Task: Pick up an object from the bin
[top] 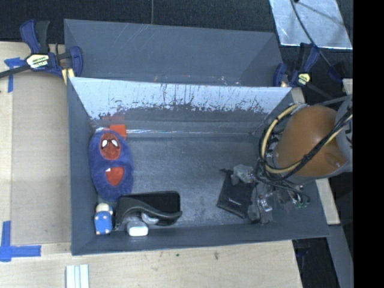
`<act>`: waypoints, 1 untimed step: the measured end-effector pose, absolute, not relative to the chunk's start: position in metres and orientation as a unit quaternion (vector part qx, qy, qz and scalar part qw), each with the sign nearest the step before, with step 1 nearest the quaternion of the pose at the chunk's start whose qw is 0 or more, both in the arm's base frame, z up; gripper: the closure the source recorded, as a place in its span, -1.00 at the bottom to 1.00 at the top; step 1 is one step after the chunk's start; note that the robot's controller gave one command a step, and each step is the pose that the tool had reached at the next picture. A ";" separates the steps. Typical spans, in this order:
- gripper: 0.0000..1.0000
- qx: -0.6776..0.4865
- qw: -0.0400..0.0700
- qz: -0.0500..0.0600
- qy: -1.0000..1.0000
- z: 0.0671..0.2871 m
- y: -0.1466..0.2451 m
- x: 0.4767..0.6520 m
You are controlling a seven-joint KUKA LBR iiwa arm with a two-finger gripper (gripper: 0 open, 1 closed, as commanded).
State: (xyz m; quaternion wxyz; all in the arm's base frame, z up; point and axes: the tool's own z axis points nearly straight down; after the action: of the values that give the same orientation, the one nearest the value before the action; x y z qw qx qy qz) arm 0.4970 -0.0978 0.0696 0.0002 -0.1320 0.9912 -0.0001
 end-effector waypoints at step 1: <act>1.00 -0.132 0.001 0.000 0.991 0.070 -0.098 0.498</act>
Offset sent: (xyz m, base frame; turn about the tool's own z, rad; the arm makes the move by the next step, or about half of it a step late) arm 0.0000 0.0000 0.0000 0.0000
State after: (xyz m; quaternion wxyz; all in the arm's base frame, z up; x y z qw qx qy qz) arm 0.4980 -0.0976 0.0705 0.0015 -0.1322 0.9912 -0.0003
